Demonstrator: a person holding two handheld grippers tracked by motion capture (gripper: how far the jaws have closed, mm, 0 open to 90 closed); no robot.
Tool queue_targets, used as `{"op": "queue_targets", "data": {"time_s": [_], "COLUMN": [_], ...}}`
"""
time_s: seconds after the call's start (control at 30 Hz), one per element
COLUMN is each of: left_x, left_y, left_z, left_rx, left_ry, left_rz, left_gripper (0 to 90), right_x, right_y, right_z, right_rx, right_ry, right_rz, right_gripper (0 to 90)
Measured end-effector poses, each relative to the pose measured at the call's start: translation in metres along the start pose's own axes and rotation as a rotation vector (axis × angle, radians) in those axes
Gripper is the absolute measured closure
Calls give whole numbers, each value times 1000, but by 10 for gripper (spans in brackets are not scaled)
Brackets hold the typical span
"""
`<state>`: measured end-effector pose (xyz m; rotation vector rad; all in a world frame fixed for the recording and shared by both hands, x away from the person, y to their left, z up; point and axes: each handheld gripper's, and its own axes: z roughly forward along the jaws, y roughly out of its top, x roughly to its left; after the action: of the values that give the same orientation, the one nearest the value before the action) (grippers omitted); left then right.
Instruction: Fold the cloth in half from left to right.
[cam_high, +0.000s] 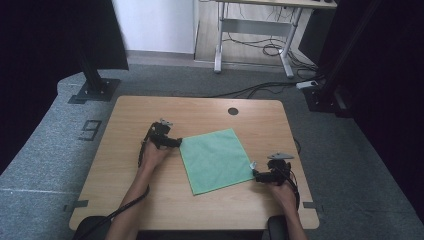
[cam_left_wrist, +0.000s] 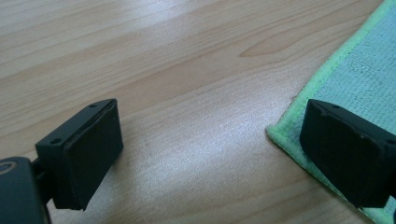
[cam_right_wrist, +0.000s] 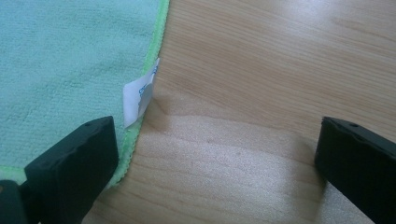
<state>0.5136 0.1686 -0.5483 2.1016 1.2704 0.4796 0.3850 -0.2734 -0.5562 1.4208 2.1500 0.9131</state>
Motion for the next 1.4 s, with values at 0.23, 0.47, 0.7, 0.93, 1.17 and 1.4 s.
{"op": "queue_targets", "data": {"time_s": [0.23,0.47,0.7,0.93,1.17,1.4], "left_x": [1,2,2,2,2,2], "left_y": [-5,-8,-9,-9,-9,-9], "left_z": [-5,-8,-9,-9,-9,-9], "left_rx": [-1,1,-5,-6,-6,-5], "left_ry": [-3,-7,-16,-16,-15,-15], "left_rz": [3,9,18,19,17,19], "left_gripper": [56,54,76,77,76,76], "right_x": [0,5,21,41,62,87], "right_y": [4,9,15,21,26,32], "right_z": [-5,-15,-18,-18,-15,-12], "right_rx": [7,-8,-1,-1,9,17], "right_ry": [16,84,141,189,248,307], "right_rz": [-10,-28,-57,-116,-159,-210], "right_gripper": [0,17,52,61,73,118]}}
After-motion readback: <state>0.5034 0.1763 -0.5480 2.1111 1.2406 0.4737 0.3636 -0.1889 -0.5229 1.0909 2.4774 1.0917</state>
